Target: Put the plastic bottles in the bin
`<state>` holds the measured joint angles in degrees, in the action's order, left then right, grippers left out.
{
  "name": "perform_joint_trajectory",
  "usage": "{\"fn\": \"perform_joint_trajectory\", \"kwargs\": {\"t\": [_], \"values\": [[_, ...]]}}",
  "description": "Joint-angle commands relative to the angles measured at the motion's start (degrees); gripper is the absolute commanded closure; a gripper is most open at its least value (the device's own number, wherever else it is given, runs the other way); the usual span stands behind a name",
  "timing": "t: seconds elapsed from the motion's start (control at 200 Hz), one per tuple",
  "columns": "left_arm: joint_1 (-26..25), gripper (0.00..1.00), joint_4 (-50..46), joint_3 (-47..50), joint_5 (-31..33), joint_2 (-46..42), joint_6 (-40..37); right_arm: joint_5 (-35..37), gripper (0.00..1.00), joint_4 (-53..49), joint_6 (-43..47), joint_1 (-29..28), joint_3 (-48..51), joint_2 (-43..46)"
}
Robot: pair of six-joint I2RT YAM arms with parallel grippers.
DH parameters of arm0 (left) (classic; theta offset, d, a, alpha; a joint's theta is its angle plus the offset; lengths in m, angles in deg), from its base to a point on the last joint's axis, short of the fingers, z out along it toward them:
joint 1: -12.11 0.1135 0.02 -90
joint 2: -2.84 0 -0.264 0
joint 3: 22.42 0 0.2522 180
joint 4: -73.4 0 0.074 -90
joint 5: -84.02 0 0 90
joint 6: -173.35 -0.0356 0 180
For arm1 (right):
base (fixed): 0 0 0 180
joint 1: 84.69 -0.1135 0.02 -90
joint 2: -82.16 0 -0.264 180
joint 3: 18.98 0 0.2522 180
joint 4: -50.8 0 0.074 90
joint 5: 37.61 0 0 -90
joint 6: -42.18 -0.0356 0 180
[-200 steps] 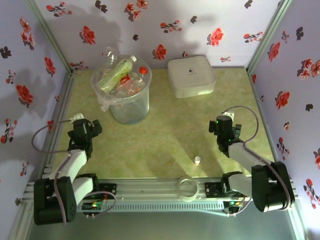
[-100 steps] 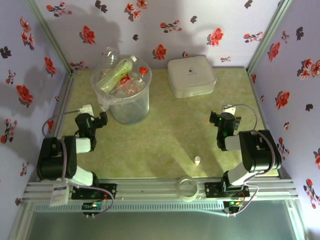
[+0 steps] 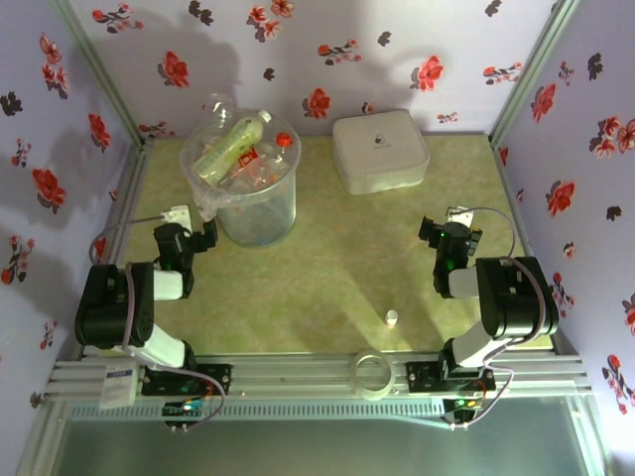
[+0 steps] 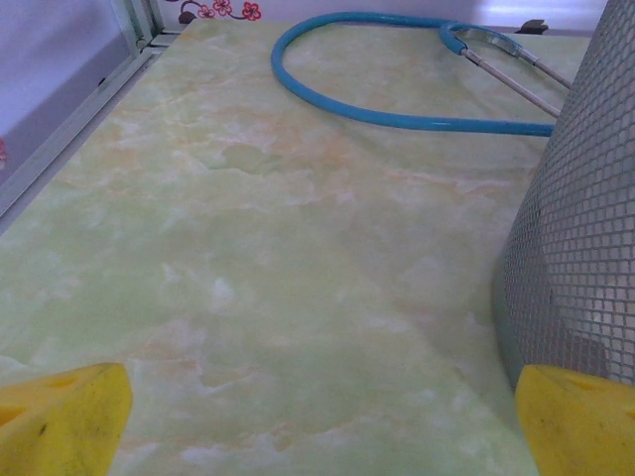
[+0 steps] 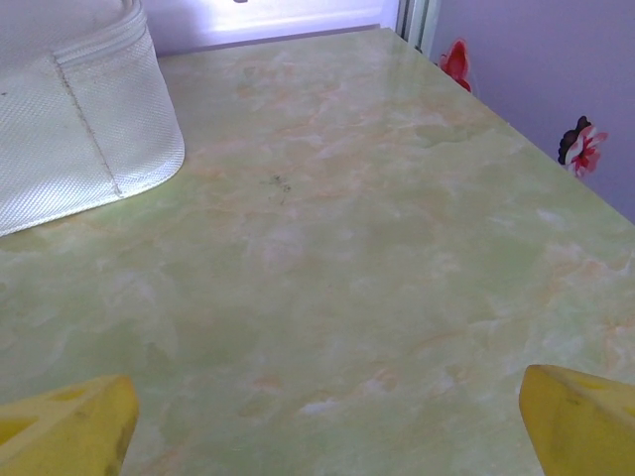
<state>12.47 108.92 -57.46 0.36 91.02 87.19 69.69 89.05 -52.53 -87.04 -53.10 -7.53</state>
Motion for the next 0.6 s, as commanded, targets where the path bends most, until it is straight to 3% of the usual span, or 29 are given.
{"fn": "perform_joint_trajectory", "kwargs": {"t": [0.0, 0.595], "values": [[-0.2, 0.0, 2.0, -1.1, 0.4, 0.3, -1.6, -0.1, 0.01, 0.3, -1.0, 0.0, -1.1, 0.2], [-0.4, 0.0, 2.0, -1.1, 0.6, 0.2, -1.6, -0.2, 0.01, 0.2, -1.0, 0.1, -1.1, 0.3]]}}
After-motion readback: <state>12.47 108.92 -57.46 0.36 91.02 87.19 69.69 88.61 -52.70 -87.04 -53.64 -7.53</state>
